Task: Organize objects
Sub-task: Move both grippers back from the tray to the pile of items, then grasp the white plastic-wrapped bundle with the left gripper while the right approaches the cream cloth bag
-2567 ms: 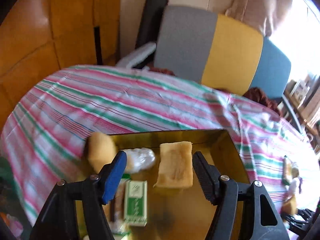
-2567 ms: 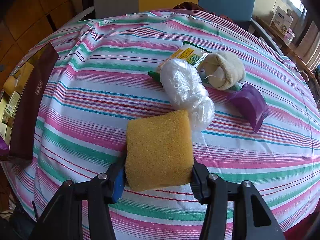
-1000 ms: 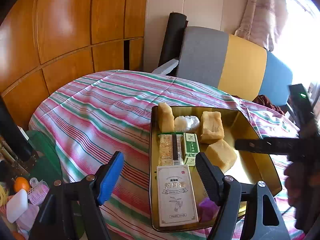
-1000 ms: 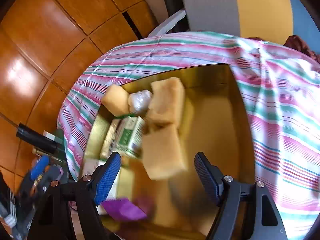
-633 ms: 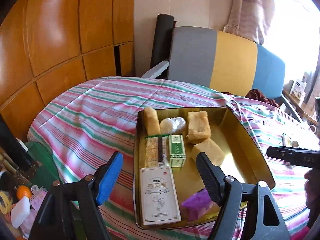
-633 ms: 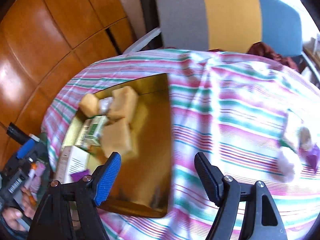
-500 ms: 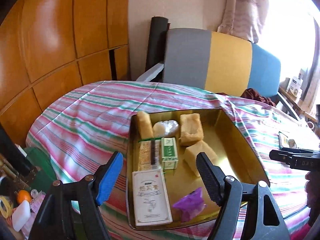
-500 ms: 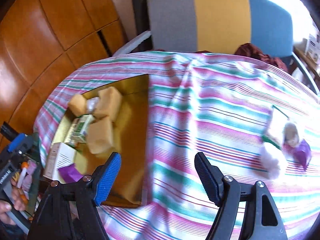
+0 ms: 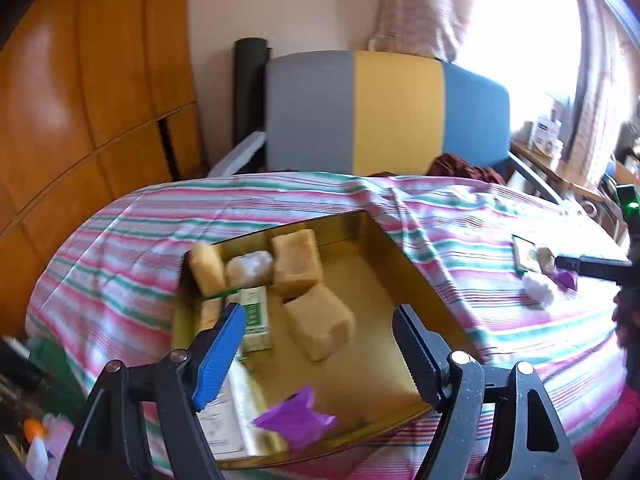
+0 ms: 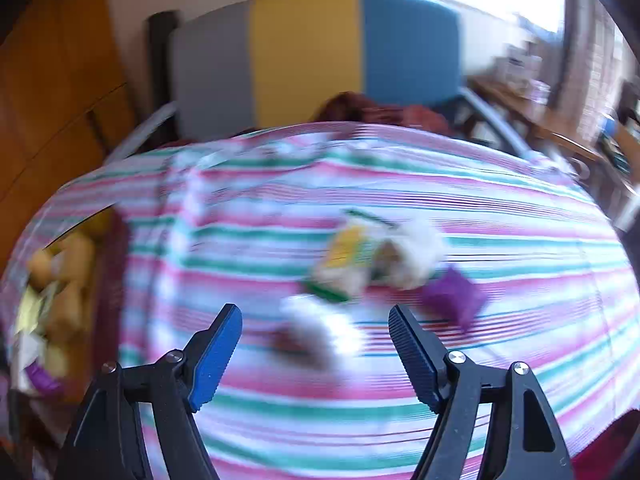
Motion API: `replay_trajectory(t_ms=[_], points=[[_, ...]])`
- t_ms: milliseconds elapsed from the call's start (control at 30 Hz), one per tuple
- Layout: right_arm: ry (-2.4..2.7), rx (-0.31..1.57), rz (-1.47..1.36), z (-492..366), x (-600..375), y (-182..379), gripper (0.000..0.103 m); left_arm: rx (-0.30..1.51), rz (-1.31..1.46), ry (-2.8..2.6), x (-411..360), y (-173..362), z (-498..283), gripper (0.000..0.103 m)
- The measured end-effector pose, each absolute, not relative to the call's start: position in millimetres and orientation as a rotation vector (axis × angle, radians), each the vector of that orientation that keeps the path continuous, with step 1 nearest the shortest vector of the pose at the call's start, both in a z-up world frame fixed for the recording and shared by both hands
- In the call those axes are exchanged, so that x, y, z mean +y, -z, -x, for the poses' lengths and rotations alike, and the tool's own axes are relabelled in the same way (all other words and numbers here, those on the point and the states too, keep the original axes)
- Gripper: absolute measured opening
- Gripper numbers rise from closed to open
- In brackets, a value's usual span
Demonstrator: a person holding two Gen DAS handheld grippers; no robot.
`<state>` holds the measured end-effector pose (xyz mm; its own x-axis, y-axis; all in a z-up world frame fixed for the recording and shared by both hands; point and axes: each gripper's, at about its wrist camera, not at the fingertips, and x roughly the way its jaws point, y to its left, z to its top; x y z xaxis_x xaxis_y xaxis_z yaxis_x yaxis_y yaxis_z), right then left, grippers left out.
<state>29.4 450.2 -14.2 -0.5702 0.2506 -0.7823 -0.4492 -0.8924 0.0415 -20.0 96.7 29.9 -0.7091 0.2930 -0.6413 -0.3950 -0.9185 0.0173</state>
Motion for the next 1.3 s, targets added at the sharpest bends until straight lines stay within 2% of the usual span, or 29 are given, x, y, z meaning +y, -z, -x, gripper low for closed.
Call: replay_trajectory(t_ms=[67,233,367,600,800,900,967,1033,1100,1133,1233,1300], points=[[-2.378,0.389,1.066,-44.7,481.1,18.6,0.077,0.224,0.93,-2.566,109.3,-31.3,19.2,0.077],[-2.123,0.758,0.881,-92.1,551.8,27.9,0.077,0.266,0.922,-2.461,156.0,-33.5,14.8,0.077],[-2.034,0.915,0.838,-111.2,573.6,31.1,0.077,0.318,0.908,-2.358,202.7,-30.3,6.8,0.076],[-1.988,1.082,0.908,-109.1,581.3,50.7,0.077,0.38,0.972,-2.238,263.2,-7.9,7.5,0.076],[-1.976,1.143,0.916,-111.4,585.5,56.0,0.077,0.383,1.086,-2.156,296.2,20.9,12.5,0.073],[-1.982,1.144,0.91,-112.1,585.3,54.9,0.077,0.374,1.119,-2.118,310.0,30.7,15.6,0.065],[-1.989,1.143,0.908,-111.6,584.6,53.2,0.077,0.381,1.137,-2.097,323.8,35.9,18.8,0.042],[-1.991,1.147,0.909,-110.9,584.7,53.1,0.077,0.349,1.163,-2.056,339.6,39.0,21.7,0.04],[-1.992,1.159,0.908,-111.4,585.9,53.5,0.077,0.32,1.174,-2.033,355.6,40.9,23.0,0.043],[-1.991,1.164,0.903,-112.3,586.6,53.4,0.077,0.295,1.183,-2.021,362.9,41.5,23.9,0.049],[-1.986,1.183,0.902,-113.6,588.6,54.7,0.077,0.197,1.231,-2.008,383.0,45.2,29.6,0.081],[-1.988,1.19,0.909,-112.3,588.3,55.7,0.077,0.143,1.281,-2.012,393.9,49.5,36.1,0.082]])
